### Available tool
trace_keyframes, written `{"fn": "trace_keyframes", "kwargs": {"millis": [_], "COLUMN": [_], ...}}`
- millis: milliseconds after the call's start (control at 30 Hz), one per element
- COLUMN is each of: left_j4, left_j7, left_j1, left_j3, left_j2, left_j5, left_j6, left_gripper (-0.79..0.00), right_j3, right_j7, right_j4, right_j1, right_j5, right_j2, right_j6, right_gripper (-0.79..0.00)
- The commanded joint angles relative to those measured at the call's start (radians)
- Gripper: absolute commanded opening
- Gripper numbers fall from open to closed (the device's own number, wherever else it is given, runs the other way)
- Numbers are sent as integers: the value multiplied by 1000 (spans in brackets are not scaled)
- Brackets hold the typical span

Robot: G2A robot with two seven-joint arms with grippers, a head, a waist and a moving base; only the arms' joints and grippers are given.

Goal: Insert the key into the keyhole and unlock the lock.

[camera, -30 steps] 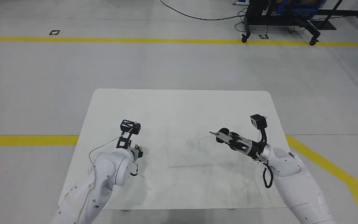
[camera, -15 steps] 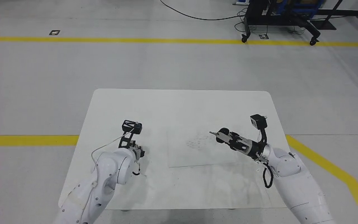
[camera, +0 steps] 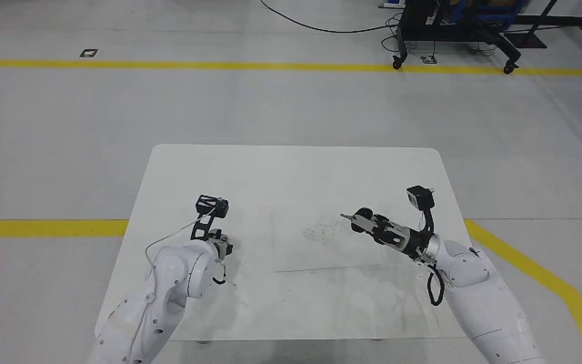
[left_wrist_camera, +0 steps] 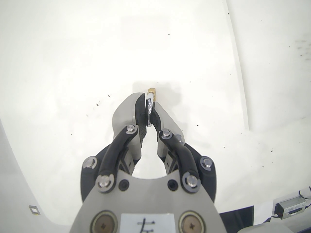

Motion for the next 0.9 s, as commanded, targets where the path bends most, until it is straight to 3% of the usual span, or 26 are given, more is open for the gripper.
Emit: {"fn": "trace_keyframes", "kwargs": {"millis": [0,500,600,700,733,867], "left_j4": [0,14,-20,-88,-112,-113], "left_j7": [5,21,129,367,458,619], "left_j1": [0,27,52,100,129,164], "left_j3": [-2,-41,-85,-144,-175,-240], "left_j2": [-2,-9,-15,-22,-25,-28], "left_j5": [-8,-40,-165,-296,-381,-552], "left_j6": [-2,-33,-22,-42,-74,-220], "left_gripper": [-785,-785,-785,-785,-785,-785], "right_j3": [0,0,0,0,0,0], "right_j7": [0,0,0,0,0,0], "right_j4": [0,0,0,0,0,0], "right_j1": [0,0,0,0,0,0], "right_j5": [0,0,0,0,0,0], "right_j2": [0,0,0,0,0,0], "right_j6": [0,0,0,0,0,0], "right_gripper": [-785,-785,-785,-785,-785,-785]}}
